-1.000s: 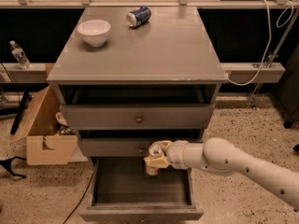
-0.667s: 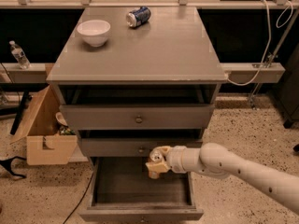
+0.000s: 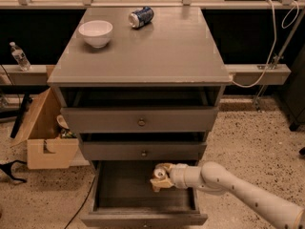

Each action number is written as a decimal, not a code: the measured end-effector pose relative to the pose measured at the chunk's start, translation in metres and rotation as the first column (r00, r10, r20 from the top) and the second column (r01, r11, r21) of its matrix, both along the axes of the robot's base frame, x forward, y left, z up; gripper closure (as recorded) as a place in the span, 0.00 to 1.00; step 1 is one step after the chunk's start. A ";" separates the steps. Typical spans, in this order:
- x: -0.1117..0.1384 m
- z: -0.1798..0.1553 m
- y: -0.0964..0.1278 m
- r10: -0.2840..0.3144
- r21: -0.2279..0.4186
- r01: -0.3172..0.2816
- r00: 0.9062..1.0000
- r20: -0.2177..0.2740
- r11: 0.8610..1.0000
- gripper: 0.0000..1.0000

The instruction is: Place orange can into bottom drawer

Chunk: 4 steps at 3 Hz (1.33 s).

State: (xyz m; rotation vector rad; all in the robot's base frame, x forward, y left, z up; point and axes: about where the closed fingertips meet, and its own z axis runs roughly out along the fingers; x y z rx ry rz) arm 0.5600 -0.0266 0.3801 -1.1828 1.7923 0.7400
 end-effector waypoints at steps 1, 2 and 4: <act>0.002 -0.041 0.003 0.018 0.035 -0.018 1.000 0.006 0.999 1.00; 0.006 -0.087 0.008 0.017 0.027 -0.017 1.000 0.008 0.999 0.98; 0.021 -0.138 0.011 -0.039 0.005 0.039 0.999 0.036 0.999 0.53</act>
Offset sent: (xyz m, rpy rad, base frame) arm 0.0099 0.0062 -0.1216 0.0173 -0.0041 0.0152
